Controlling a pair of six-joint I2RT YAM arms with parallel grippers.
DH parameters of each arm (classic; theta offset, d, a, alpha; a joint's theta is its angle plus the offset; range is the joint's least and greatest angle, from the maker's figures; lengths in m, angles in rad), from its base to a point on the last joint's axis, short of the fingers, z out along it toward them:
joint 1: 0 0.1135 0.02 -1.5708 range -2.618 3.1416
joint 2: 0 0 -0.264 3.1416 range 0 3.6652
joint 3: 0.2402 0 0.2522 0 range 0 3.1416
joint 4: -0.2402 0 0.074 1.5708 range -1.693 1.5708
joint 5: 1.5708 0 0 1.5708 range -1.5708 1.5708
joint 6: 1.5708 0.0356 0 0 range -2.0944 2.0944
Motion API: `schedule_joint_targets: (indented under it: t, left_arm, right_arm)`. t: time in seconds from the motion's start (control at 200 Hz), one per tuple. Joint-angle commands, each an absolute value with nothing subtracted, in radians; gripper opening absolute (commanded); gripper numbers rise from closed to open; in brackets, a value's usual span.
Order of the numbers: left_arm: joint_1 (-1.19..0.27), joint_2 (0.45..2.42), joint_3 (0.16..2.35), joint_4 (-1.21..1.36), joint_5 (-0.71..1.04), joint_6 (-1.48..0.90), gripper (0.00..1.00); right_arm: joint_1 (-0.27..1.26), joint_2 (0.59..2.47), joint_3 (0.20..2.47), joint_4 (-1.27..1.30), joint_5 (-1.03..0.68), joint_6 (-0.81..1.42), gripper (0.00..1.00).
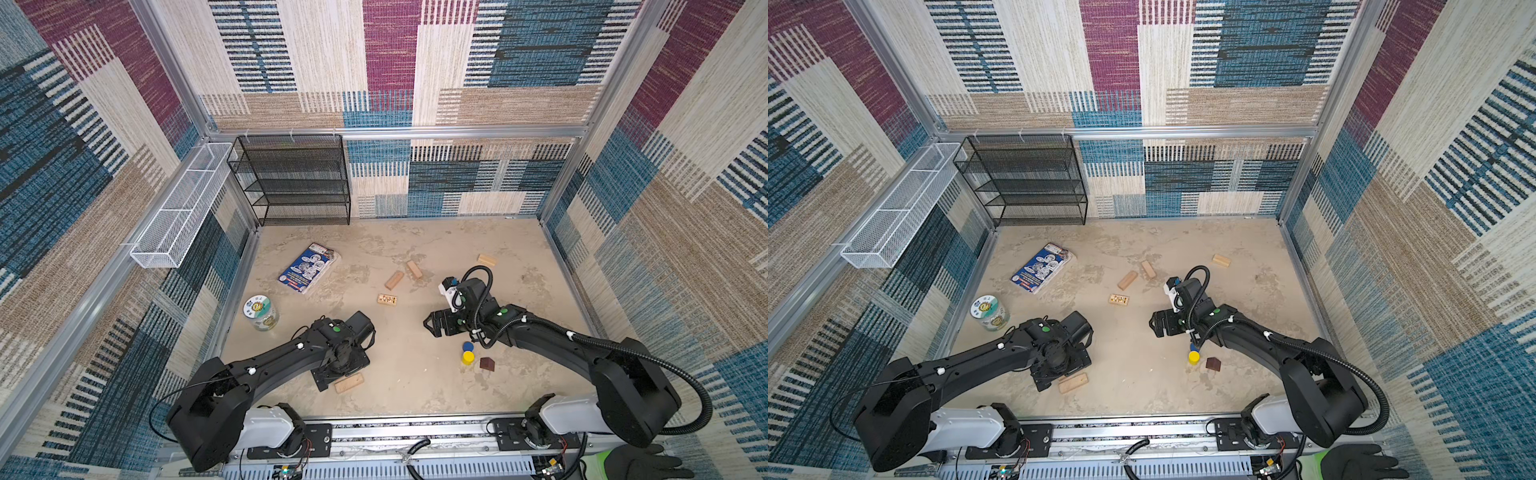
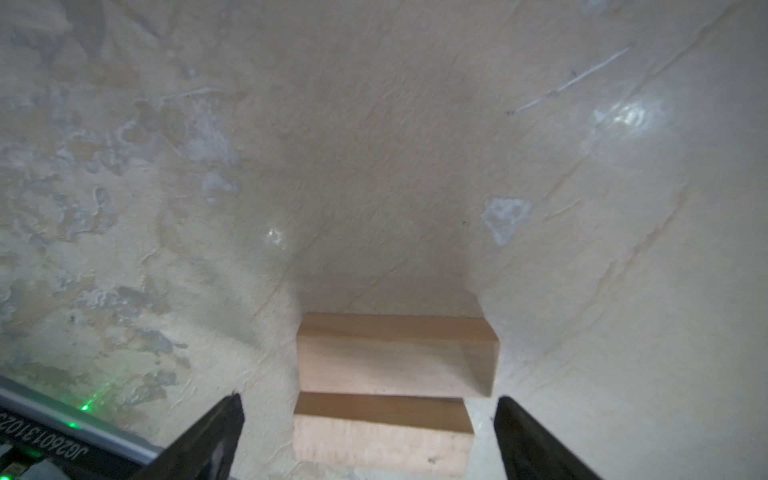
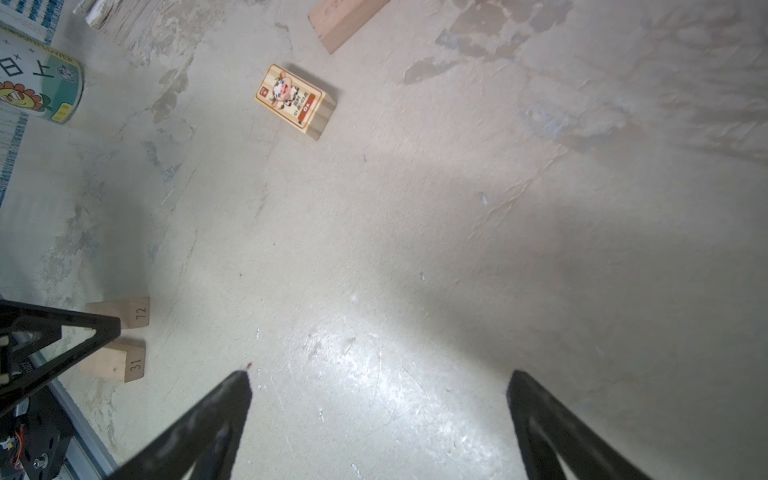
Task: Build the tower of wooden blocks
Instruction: 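Lower the left gripper onto the farther wooden block and close it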
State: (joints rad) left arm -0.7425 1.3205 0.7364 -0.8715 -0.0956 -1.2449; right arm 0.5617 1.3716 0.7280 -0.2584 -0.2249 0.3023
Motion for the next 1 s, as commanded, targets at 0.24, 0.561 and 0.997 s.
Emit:
schedule_joint_targets:
  t: [0.24, 0.561, 0.997]
  left_arm:
    - [-0.741, 1.350, 0.752, -0.852, -0.109, -1.234, 0.89]
    - [-0.741, 1.363, 0.741, -0.824, -0.095, -1.229, 0.79]
    - [-0.741, 1.353, 0.748, -0.816, -0.124, -1.206, 0.71]
  right_arm:
    - [0.563, 1.346, 0.710, -0.238, -0.216, 0.298, 0.99]
    - [0.563, 1.306, 0.662, -0.233, -0.184, 0.298, 0.99]
    - [0.563, 1.269, 0.635, -0.233, -0.164, 0.300, 0.99]
